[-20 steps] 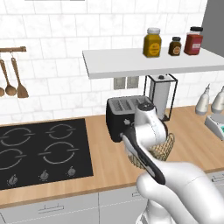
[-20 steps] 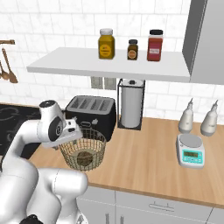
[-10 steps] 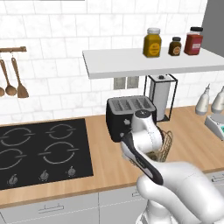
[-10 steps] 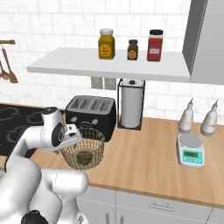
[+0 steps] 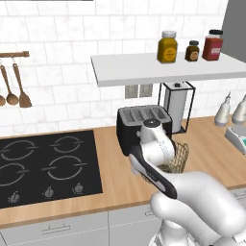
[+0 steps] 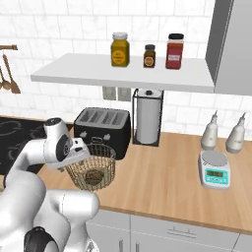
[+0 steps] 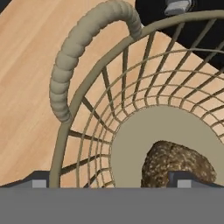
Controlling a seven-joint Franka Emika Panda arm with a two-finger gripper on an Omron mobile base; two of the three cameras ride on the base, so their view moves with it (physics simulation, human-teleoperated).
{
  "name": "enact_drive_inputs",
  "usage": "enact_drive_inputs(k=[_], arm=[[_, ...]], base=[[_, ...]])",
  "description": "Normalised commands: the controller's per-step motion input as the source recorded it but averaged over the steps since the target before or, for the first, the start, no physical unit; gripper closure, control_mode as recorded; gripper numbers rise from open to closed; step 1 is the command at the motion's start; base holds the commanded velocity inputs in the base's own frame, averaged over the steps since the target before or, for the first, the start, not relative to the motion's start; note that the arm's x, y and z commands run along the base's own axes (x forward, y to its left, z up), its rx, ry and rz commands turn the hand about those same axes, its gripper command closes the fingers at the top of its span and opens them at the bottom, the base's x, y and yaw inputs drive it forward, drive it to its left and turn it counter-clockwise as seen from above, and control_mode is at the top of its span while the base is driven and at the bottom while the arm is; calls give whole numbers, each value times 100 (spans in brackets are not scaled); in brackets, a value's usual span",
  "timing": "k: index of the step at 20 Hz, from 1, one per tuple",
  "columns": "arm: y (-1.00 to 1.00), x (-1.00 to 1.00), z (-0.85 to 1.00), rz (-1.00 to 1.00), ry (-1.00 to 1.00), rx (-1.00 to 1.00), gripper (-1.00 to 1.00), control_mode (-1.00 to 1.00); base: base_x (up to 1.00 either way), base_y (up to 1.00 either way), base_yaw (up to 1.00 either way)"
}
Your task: Open the cabinet, pick up the bread from the cabinet and place it in the basket. Then move the basket to the dining counter.
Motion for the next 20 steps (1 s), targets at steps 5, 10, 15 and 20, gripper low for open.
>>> enact_drive_inputs(k=[5, 10, 15, 20], arm=[[-14, -32, -20, 0, 0, 0, -100, -100], [0, -2, -17, 0, -2, 0, -100, -100], [-1, 2, -32, 0, 0, -1, -100, -100], [-21, 4, -49, 0, 0, -3, -100, -100]], base=[[0, 0, 0], [0, 0, 0], [0, 0, 0], [0, 0, 0]])
